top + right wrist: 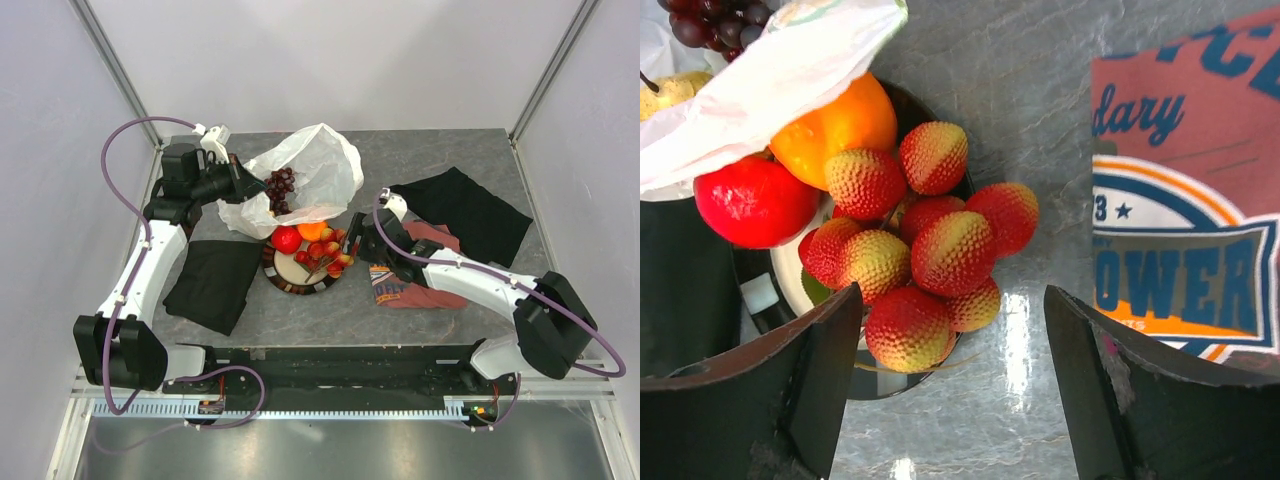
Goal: Place the fruits into the plastic bag
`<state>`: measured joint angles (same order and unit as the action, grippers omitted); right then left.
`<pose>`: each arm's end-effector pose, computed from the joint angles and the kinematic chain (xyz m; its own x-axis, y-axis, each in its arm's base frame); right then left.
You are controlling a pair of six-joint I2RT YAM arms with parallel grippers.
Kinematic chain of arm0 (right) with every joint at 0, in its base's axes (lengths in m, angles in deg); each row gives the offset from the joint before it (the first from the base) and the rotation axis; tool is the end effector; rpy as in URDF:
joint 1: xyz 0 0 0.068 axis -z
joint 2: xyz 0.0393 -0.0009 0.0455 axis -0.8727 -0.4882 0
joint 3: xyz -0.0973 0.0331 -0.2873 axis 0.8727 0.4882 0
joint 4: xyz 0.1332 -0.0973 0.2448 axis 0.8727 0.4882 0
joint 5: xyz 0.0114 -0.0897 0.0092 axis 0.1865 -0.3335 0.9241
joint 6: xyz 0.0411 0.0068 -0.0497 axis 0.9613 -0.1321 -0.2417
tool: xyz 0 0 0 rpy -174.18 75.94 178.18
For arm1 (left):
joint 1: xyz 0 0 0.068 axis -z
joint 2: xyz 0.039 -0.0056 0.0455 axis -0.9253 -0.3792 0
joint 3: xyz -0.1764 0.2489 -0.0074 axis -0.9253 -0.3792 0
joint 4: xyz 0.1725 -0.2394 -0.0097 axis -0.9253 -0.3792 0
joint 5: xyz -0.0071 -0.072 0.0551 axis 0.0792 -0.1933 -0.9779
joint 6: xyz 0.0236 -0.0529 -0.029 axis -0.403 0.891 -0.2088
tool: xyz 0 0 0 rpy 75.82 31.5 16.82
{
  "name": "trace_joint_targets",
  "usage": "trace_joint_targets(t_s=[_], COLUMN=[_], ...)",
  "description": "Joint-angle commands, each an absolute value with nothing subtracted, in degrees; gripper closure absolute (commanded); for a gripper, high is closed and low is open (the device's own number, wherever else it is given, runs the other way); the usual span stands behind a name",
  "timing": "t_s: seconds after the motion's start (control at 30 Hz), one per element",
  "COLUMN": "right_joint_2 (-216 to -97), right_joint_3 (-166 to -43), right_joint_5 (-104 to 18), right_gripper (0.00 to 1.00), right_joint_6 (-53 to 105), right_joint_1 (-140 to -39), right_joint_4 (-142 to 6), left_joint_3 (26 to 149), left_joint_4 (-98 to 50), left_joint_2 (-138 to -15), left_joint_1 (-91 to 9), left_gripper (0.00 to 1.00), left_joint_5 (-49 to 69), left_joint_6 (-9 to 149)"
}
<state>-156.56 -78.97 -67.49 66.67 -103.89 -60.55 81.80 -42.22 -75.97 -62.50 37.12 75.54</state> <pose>0.2593 0.2228 0.2358 -0.6767 0.3330 -0.6566 0.0092 0.8956 0.4447 0.3284 -0.0591 0.3721 -0.5699 -0.1937 -0.7986 0.4462 0.7431 -0.4987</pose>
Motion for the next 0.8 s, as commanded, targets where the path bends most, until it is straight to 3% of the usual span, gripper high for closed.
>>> trace_joint_targets(t_s=[0.0,0.77], right_joint_2=[-157.29,-160.81], right_joint_3=[-77.18,-74.72], right_joint_5=[-65.27,-57.00], right_gripper=[0.20,0.30], right_joint_6=[72.55,76.78], right_joint_1=[-103.84,-104.02], right_joint_4=[-64.51,-73.57], left_joint_3=[83.46,83.46], left_joint_4=[-41.18,-41.18], left_joint_2=[-75.87,-76.05], left_joint_1=[-62.88,-62.88], left_gripper=[0.98,0.98], left_joint_5=[38.57,39.01], left_joint_6=[77.20,77.64])
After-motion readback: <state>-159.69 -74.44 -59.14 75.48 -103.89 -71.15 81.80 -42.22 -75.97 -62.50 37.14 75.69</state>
